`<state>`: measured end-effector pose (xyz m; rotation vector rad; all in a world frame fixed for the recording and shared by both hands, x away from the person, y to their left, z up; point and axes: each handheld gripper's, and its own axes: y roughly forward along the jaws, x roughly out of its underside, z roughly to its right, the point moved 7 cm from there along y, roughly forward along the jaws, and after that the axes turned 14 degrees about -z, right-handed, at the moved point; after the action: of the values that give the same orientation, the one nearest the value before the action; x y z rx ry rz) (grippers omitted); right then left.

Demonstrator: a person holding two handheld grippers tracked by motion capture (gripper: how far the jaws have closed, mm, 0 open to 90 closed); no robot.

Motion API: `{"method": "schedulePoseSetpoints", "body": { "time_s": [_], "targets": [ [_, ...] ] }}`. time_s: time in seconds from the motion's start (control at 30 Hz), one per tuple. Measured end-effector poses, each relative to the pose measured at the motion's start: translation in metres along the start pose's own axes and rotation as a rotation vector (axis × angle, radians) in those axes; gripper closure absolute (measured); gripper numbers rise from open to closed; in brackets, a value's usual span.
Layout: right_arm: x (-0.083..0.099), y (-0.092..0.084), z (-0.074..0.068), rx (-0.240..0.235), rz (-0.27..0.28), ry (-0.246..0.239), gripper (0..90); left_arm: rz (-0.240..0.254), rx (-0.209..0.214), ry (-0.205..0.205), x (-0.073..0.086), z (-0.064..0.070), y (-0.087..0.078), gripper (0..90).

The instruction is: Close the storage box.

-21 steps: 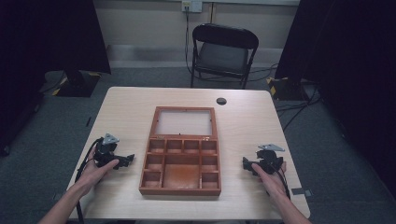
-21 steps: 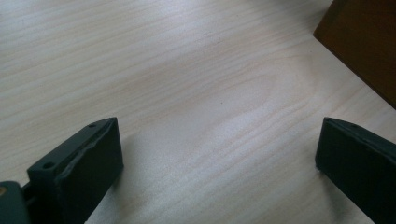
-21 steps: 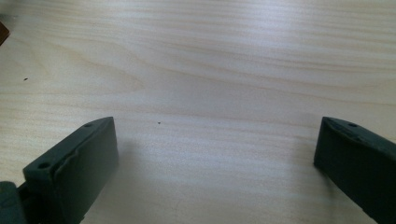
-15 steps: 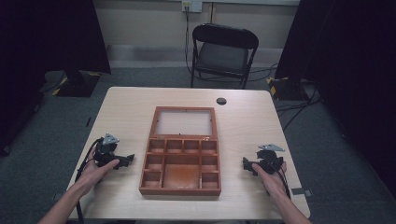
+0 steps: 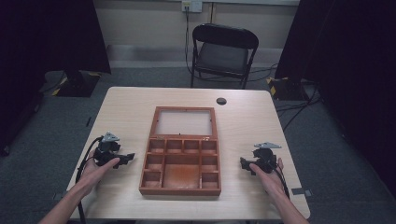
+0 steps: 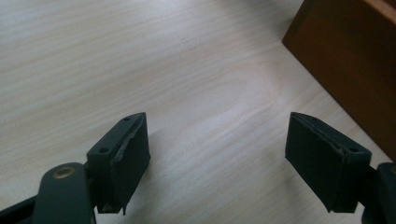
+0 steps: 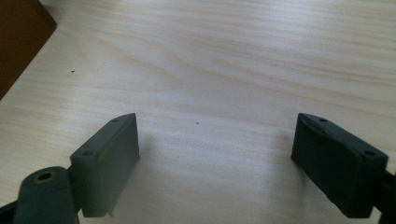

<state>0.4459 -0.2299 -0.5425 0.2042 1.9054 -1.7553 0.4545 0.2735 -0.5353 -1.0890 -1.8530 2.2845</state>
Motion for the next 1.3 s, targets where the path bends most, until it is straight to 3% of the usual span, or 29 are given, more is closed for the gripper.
{"method": "schedulePoseSetpoints", "body": {
  "time_s": [0.1, 0.13, 0.2, 0.27, 0.47, 0.6, 0.67, 0.7, 0.8, 0.83, 0.9, 0.97, 1.07, 1.17, 1.3],
  "targets": [
    [-0.002, -0.003, -0.001, -0.029, 0.008, 0.012, 14.5, 0.023, 0.001, -0.017, -0.004, 0.001, -0.005, 20.4],
    [-0.003, -0.004, -0.001, -0.025, 0.019, 0.005, 14.7, 0.043, 0.026, -0.014, -0.006, 0.004, -0.007, 19.6],
    [-0.005, -0.008, -0.001, 0.019, 0.032, -0.013, 14.8, 0.081, 0.021, 0.000, -0.011, 0.008, -0.012, 18.8],
    [-0.009, -0.012, -0.002, 0.015, 0.051, -0.003, 14.6, 0.110, 0.026, 0.011, -0.015, 0.012, -0.017, 19.6],
    [-0.016, -0.018, -0.013, -0.033, 0.073, -0.038, 14.6, 0.130, 0.054, 0.014, -0.027, 0.025, -0.024, 22.4],
    [-0.026, -0.019, -0.018, -0.020, 0.100, -0.046, 14.9, 0.160, 0.044, 0.003, -0.037, 0.026, -0.028, 22.2],
    [-0.032, -0.019, -0.023, -0.033, 0.114, -0.060, 14.7, 0.144, 0.052, 0.014, -0.039, 0.028, -0.024, 20.4],
    [-0.039, -0.019, -0.028, -0.048, 0.130, -0.066, 15.1, 0.125, 0.051, 0.037, -0.041, 0.031, -0.022, 20.0],
    [-0.048, -0.019, -0.034, -0.067, 0.139, -0.072, 15.1, 0.116, 0.052, 0.048, -0.047, 0.029, -0.024, 18.4],
    [-0.059, -0.020, -0.040, -0.089, 0.157, -0.071, 15.1, 0.144, 0.048, 0.024, -0.056, 0.027, -0.026, 19.2],
    [-0.065, -0.020, -0.044, -0.105, 0.164, -0.074, 15.1, 0.134, 0.049, 0.027, -0.059, 0.027, -0.025, 19.8],
    [-0.077, -0.023, -0.050, -0.152, 0.196, -0.060, 17.8, 0.162, 0.037, 0.013, -0.067, 0.024, -0.025, 17.5],
    [-0.092, -0.025, -0.055, -0.154, 0.220, -0.065, 18.7, 0.136, 0.059, 0.015, -0.075, 0.022, -0.021, 16.9],
    [-0.104, -0.025, -0.061, -0.190, 0.222, -0.073, 18.1, 0.164, 0.077, -0.001, -0.087, 0.019, -0.023, 17.0],
    [-0.127, -0.023, -0.066, -0.186, 0.236, -0.086, 15.5, 0.192, 0.074, -0.025, -0.111, 0.014, -0.025, 18.5]
  ]
}}
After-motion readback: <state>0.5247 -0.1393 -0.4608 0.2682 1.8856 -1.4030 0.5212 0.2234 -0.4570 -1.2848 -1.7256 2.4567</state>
